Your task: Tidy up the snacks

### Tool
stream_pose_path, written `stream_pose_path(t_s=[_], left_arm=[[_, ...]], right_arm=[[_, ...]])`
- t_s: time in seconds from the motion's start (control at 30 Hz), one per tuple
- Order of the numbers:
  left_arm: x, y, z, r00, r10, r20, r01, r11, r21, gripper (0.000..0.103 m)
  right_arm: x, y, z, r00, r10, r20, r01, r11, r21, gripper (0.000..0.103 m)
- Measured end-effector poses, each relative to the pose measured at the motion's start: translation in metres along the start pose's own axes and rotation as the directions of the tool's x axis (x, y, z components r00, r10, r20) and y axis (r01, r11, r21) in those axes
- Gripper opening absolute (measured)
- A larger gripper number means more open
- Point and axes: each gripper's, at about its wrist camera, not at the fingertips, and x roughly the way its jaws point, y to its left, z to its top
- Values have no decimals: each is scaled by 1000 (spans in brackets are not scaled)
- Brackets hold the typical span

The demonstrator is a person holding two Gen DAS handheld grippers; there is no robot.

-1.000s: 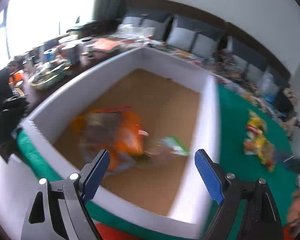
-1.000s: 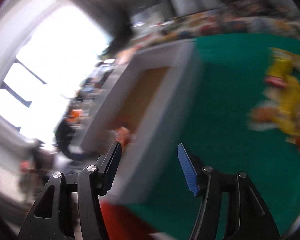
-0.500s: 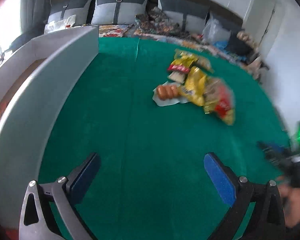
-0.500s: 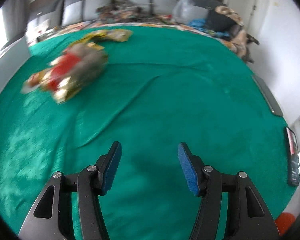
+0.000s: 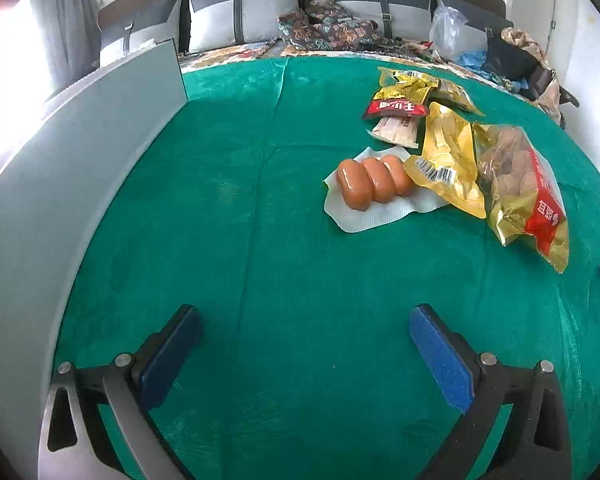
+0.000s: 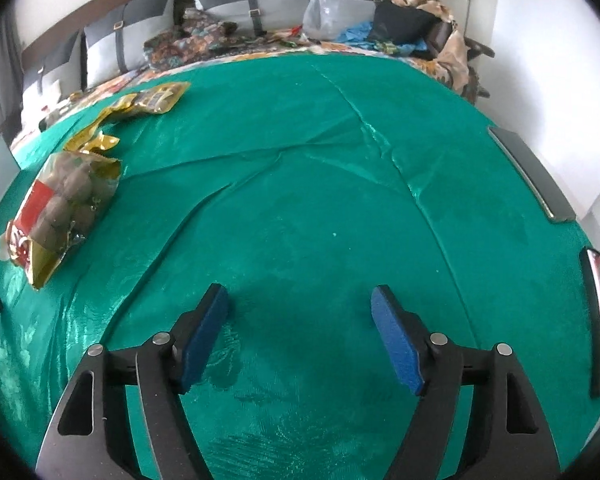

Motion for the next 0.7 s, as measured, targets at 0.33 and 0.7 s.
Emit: stream_pose_path(t_s=[0.33, 0.7], left_arm=[[2, -1, 1, 1000, -14, -5, 14, 1000, -10, 103], [2, -1, 1, 1000, -15, -5, 15, 1000, -11, 103]], right_arm=[[0, -3, 1, 1000, -7, -2, 7, 1000, 6, 81], [0, -5, 1, 1000, -8, -2, 8, 1000, 5, 81]])
